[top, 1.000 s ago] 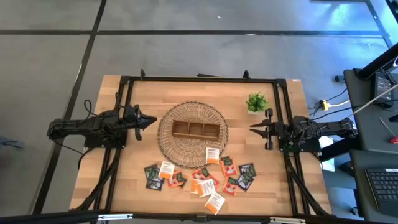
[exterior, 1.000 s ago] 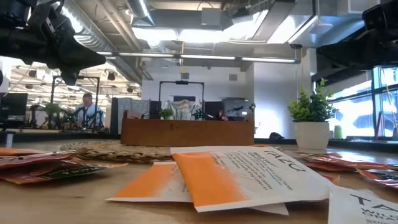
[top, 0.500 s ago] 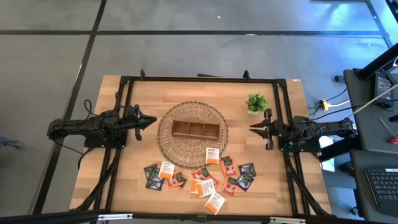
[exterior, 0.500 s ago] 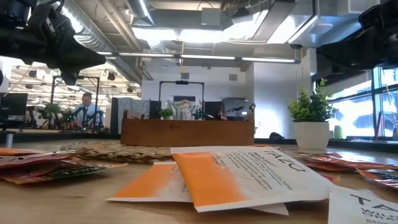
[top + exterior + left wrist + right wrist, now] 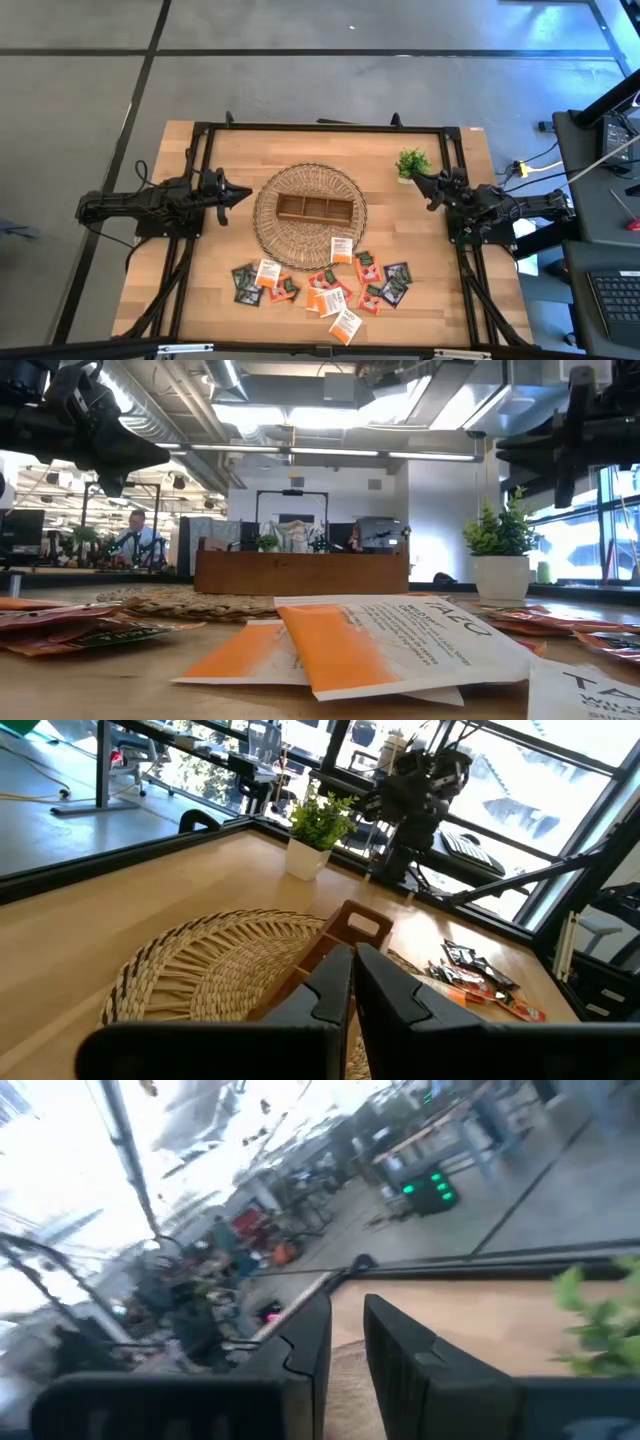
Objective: Pick & Place Tea
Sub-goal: Put the white tea bag into the left section of the wooden organizer
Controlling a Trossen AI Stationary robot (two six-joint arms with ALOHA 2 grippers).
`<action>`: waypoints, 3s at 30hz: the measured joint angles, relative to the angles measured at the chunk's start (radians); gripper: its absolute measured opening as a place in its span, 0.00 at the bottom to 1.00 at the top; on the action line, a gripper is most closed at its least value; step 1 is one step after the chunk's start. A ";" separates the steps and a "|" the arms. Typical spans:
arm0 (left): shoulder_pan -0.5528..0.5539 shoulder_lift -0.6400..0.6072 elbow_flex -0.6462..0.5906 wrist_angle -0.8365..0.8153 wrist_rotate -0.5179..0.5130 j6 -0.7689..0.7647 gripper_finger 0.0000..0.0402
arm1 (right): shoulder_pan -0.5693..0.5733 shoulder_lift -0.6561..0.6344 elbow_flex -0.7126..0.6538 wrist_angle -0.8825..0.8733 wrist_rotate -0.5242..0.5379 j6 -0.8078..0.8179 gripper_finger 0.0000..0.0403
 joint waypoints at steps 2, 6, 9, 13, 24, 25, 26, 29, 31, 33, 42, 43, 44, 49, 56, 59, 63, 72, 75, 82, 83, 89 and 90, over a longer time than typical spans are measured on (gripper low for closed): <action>0.001 0.000 0.000 0.001 -0.023 0.013 0.04 | 0.000 0.000 0.000 -0.002 0.003 -0.006 0.17; 0.002 0.000 0.001 0.003 -0.131 -0.015 0.04 | 0.000 0.000 0.000 -0.023 0.003 0.000 0.18; 0.002 0.000 0.001 0.004 -0.154 -0.063 0.04 | 0.000 0.000 0.000 -0.048 0.010 0.024 0.22; 0.002 0.000 0.001 0.008 -0.224 -0.068 0.04 | 0.000 0.000 0.000 -0.075 0.011 0.027 0.29; 0.002 0.000 0.001 0.066 -0.181 -0.134 0.17 | 0.000 0.000 0.000 -0.075 0.158 0.028 0.32; 0.002 0.000 0.001 0.070 -0.177 -0.153 0.19 | 0.000 0.000 0.000 -0.075 0.169 0.028 0.32; 0.001 0.000 0.001 0.070 -0.171 -0.174 0.20 | 0.000 0.000 0.000 -0.075 0.177 0.028 0.32; 0.001 0.000 0.001 0.070 -0.138 -0.271 0.24 | 0.000 0.000 0.000 -0.076 0.181 0.027 0.32; 0.001 0.000 0.001 0.075 -0.098 -0.375 0.25 | 0.000 0.000 0.000 -0.076 0.181 0.028 0.32; 0.001 0.000 0.001 0.100 -0.039 -0.435 0.25 | 0.000 0.000 0.000 -0.076 0.181 0.035 0.32; -0.053 0.095 0.039 0.282 0.158 -0.550 0.20 | 0.000 0.000 0.000 -0.076 0.195 0.055 0.32; -0.065 0.126 0.061 0.285 0.157 -0.548 0.19 | 0.000 0.000 0.000 -0.076 0.195 0.055 0.32; -0.078 0.162 0.086 0.285 0.156 -0.535 0.18 | 0.000 0.000 0.000 -0.076 0.195 0.055 0.32; -0.144 0.393 0.258 0.286 0.146 -0.424 0.13 | 0.000 0.000 0.000 -0.076 0.195 0.051 0.32; -0.273 0.752 0.530 0.297 0.150 -0.351 0.09 | 0.000 0.000 0.000 -0.090 0.217 0.051 0.32; -0.321 0.900 0.615 0.357 0.138 -0.324 0.08 | 0.000 0.000 0.000 -0.090 0.221 0.052 0.32; -0.351 1.055 0.689 0.487 0.094 -0.320 0.08 | 0.000 0.000 0.000 -0.090 0.209 0.053 0.32; -0.355 1.285 0.725 0.650 0.012 -0.345 0.09 | 0.000 0.000 0.000 -0.089 0.185 0.051 0.32; -0.361 1.332 0.725 0.690 -0.048 -0.395 0.13 | 0.000 0.000 0.000 -0.087 0.157 0.051 0.32; -0.403 1.353 0.725 0.694 -0.101 -0.449 0.30 | 0.000 0.000 0.000 -0.082 0.080 0.048 0.32; -0.409 1.353 0.725 0.691 -0.080 -0.452 0.32 | 0.000 0.000 0.000 -0.082 0.080 0.048 0.32; -0.457 1.352 0.725 0.618 -0.026 -0.657 0.38 | 0.000 0.000 0.000 -0.082 0.080 0.023 0.32; -0.473 1.352 0.725 0.577 -0.021 -0.718 0.38 | 0.000 0.000 0.000 -0.082 0.080 0.023 0.32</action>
